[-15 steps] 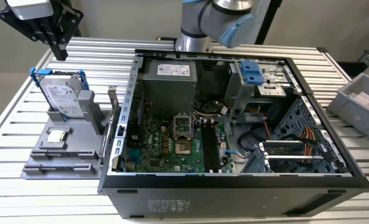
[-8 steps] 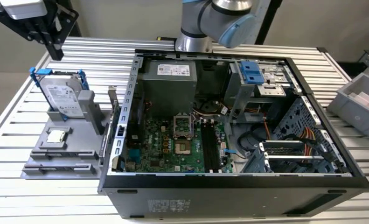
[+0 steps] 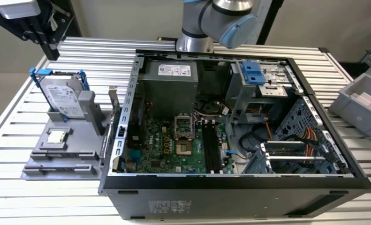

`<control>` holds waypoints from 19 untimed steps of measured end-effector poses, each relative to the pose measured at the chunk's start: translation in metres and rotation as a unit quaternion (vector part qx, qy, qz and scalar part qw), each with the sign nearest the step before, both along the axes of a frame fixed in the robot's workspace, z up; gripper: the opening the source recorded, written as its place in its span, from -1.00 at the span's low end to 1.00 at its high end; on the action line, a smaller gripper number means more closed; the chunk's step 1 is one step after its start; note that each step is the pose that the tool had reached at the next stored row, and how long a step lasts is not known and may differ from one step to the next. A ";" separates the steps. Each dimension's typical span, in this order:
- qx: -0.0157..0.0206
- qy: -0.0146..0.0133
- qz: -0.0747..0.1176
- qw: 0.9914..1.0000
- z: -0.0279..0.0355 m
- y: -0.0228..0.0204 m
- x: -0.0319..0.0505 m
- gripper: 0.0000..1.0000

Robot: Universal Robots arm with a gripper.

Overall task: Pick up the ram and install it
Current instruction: 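Reach for the ram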

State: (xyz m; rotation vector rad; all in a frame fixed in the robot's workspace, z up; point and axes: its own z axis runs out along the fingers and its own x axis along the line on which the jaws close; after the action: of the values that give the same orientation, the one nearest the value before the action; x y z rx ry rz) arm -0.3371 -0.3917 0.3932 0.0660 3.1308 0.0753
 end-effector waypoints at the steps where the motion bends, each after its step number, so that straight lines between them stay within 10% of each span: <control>1: 0.000 0.000 0.000 1.000 0.0000 0.0001 -0.0010 -1.00; 19: 0.000 0.001 0.000 1.000 0.0000 -0.0034 -0.0053 -1.00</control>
State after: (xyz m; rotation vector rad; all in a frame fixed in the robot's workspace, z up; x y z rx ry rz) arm -0.3423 -0.3951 0.3933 0.0656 3.1321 0.0752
